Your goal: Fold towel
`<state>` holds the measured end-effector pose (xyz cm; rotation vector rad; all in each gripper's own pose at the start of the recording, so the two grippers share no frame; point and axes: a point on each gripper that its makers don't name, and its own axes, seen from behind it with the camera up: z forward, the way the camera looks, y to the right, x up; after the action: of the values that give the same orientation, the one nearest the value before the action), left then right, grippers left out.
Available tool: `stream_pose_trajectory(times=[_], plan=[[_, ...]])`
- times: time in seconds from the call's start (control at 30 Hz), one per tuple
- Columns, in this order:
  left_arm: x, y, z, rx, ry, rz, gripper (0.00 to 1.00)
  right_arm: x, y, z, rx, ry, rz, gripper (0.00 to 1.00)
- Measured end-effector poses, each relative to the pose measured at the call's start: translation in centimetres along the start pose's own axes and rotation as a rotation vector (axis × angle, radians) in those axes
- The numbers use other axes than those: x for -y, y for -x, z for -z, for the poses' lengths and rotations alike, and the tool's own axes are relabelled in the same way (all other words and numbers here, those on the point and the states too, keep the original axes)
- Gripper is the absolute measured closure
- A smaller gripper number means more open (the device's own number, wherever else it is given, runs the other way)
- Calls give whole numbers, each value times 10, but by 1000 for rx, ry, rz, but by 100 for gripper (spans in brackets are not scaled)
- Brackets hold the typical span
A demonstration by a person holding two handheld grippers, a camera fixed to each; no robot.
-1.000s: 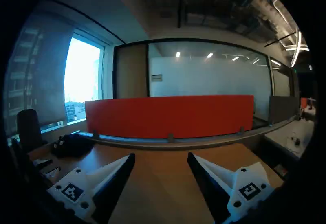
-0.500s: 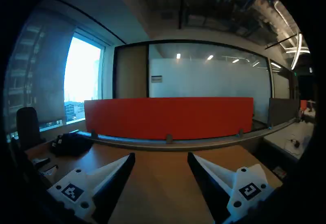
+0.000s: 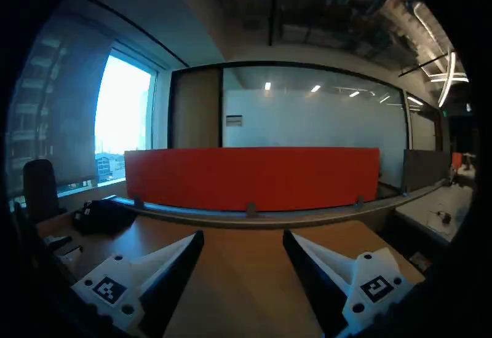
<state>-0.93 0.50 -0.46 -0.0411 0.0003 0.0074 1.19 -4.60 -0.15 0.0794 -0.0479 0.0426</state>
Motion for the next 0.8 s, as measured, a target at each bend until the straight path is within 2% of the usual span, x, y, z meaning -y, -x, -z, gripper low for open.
stream_pose_trajectory(times=[0.4, 0.6, 0.8], plan=[[0, 0, 0, 0, 0, -1, 5, -11, 17, -1, -42, 43, 52, 1], [0, -1, 0, 0, 0, -1, 5, -14, 41, -1, -39, 51, 53, 1], [0, -2, 0, 1, 0, -1, 5, -19, 61, -3, -49, 55, 29, 1]])
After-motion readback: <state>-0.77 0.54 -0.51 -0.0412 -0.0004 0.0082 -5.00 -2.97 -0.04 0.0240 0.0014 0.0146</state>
